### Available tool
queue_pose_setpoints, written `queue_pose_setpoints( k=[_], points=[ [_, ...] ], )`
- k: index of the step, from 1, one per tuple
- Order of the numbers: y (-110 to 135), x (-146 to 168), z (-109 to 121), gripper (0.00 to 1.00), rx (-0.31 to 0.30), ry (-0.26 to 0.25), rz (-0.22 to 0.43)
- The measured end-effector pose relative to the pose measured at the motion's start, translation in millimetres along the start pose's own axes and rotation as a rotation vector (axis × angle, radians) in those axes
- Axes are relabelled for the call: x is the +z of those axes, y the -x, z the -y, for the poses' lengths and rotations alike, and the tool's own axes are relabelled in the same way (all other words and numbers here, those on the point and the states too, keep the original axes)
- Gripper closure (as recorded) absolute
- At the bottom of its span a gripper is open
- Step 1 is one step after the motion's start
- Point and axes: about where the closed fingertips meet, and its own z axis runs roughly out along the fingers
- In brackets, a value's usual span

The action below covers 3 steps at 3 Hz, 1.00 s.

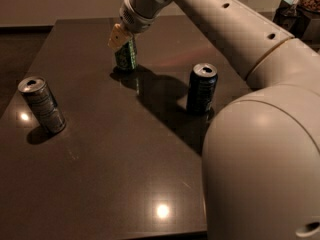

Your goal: Move green can near redbull can

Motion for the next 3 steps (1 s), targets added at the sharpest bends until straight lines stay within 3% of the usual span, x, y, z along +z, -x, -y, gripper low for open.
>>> queue_pose_setpoints(
  k=[1,3],
  points=[
    [0.2,-14.1,-18.1,0.95,-0.041,0.017,0.005],
    [-2.0,-23.7,-101.0,1.0,-0.181,0.172,0.021]
  ],
)
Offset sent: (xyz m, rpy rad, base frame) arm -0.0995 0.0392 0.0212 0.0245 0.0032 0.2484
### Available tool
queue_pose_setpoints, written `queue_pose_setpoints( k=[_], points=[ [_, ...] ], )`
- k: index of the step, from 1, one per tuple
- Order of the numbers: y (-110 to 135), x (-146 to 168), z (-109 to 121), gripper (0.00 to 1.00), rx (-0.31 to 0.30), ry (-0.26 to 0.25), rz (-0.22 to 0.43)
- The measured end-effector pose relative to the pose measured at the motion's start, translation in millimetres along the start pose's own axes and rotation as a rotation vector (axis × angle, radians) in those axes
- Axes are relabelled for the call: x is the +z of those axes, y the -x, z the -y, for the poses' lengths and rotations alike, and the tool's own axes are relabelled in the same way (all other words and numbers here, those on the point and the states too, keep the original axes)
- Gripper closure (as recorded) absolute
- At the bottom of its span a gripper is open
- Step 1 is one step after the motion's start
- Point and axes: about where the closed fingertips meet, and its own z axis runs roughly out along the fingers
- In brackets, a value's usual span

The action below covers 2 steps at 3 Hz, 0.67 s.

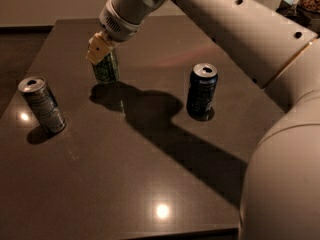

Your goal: Move green can near redbull can

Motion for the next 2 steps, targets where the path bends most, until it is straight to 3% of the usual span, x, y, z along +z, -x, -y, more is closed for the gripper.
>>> queue_pose_setpoints(
  k=[1,2],
  points=[
    [0.0,0.1,0.0,1.0,0.0,0.0,0.0],
    [-1.7,9.1,-16.9,1.0,-0.02,0.036,-0.014]
  ],
)
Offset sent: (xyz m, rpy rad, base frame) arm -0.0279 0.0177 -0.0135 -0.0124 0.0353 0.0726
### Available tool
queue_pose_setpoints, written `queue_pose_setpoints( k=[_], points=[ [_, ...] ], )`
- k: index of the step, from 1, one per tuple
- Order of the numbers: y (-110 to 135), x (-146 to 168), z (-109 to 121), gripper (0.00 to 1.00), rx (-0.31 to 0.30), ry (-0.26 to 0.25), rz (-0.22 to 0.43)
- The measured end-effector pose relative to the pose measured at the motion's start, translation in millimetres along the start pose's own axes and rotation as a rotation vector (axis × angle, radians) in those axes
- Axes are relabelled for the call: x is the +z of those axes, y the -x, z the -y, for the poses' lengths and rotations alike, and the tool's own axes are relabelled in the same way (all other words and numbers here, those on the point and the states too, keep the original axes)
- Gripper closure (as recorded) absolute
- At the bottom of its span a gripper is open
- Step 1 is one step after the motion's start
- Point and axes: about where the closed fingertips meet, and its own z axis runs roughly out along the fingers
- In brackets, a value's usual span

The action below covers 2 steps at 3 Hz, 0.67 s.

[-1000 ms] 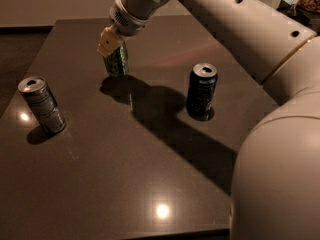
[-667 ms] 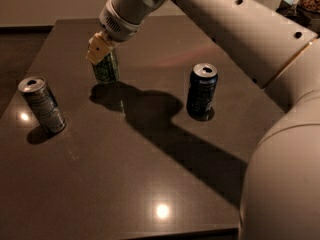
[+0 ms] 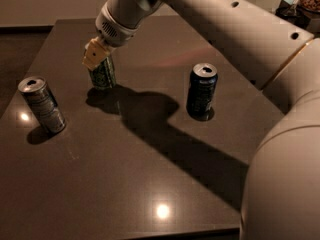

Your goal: Move green can near redbull can

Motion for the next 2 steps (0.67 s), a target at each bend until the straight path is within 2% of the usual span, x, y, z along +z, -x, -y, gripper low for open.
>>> queue_pose_setpoints(
  k=[2],
  points=[
    [5.5,8.4,-59.8,1.0,-0.114,0.101,-0.022]
  ],
)
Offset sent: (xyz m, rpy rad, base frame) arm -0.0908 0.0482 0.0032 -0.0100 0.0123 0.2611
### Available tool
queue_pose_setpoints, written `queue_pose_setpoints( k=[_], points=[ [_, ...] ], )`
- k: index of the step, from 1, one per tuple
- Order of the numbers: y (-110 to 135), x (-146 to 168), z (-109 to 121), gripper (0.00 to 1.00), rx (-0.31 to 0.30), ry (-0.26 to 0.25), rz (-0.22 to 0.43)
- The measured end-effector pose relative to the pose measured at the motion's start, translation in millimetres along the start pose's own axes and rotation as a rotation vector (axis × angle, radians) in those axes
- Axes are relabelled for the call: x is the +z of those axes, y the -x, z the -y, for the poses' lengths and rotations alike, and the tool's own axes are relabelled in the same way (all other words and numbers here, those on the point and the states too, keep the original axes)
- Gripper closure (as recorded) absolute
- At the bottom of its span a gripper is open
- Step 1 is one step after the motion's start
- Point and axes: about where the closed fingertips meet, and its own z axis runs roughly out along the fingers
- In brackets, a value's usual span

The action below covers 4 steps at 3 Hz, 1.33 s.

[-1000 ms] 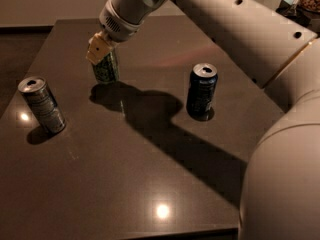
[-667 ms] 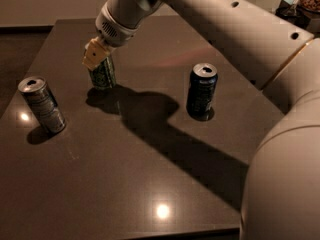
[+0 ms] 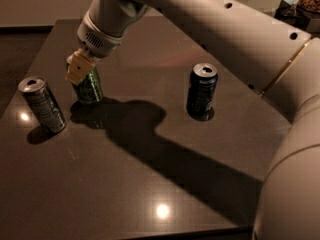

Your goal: Move green can near redbull can

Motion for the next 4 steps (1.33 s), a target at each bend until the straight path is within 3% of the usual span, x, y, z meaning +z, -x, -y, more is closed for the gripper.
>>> queue_pose_setpoints(
  k=[1,2,3,4],
  points=[
    [6.5,12.5,-33.4,1.0,-0.07,0.068,0.01],
    [7.7,20.8,-49.0,1.0,-0.117,0.102,0.019],
    [6.8,23.0,-56.4,0.83,-0.153,0.101,0.038],
    [2.4,23.9,-59.1,0.52,-0.191,0.09,0.049]
  ],
)
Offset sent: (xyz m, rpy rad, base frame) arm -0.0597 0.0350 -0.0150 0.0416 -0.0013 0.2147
